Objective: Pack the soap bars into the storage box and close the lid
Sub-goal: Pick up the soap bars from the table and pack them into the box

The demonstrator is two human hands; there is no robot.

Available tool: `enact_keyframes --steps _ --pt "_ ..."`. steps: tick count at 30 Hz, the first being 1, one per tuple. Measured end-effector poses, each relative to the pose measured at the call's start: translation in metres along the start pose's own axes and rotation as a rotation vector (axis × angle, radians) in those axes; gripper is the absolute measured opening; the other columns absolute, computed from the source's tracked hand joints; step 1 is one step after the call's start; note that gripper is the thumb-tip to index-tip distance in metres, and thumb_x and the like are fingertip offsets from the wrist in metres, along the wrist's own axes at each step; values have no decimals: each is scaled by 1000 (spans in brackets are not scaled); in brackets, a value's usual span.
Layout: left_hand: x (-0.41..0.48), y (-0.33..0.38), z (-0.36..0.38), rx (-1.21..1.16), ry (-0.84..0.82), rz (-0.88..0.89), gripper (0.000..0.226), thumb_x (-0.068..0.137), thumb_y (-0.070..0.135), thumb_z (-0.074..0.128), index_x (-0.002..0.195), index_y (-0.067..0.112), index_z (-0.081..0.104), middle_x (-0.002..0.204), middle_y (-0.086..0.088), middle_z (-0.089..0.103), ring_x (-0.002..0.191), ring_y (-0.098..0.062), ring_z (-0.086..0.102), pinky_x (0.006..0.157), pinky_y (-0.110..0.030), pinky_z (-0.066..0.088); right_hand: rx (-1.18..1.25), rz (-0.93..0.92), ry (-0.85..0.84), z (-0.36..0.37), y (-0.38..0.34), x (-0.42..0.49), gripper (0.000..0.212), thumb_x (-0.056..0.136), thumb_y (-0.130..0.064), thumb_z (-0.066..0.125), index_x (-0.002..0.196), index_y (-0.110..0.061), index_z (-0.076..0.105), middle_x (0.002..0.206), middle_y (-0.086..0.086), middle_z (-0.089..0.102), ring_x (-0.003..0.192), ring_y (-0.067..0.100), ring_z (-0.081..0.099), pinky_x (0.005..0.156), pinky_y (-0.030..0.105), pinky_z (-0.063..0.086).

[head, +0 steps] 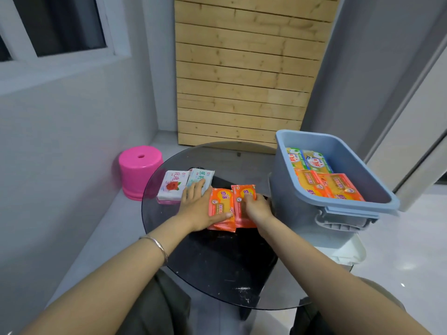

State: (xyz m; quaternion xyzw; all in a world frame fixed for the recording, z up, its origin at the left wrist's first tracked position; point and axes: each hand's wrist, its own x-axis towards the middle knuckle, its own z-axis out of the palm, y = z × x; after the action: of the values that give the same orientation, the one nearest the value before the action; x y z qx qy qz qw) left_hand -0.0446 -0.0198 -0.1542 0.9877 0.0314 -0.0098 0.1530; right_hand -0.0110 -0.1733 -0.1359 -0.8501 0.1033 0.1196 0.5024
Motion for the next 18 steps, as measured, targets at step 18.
enact_keyframes --steps 18 --pt "-37 12 -11 -839 59 -416 45 88 31 61 118 3 43 111 -10 61 90 -20 61 74 -29 53 575 78 32 -3 30 -53 49 87 -9 64 133 -8 48 124 18 63 103 32 67 86 40 56"
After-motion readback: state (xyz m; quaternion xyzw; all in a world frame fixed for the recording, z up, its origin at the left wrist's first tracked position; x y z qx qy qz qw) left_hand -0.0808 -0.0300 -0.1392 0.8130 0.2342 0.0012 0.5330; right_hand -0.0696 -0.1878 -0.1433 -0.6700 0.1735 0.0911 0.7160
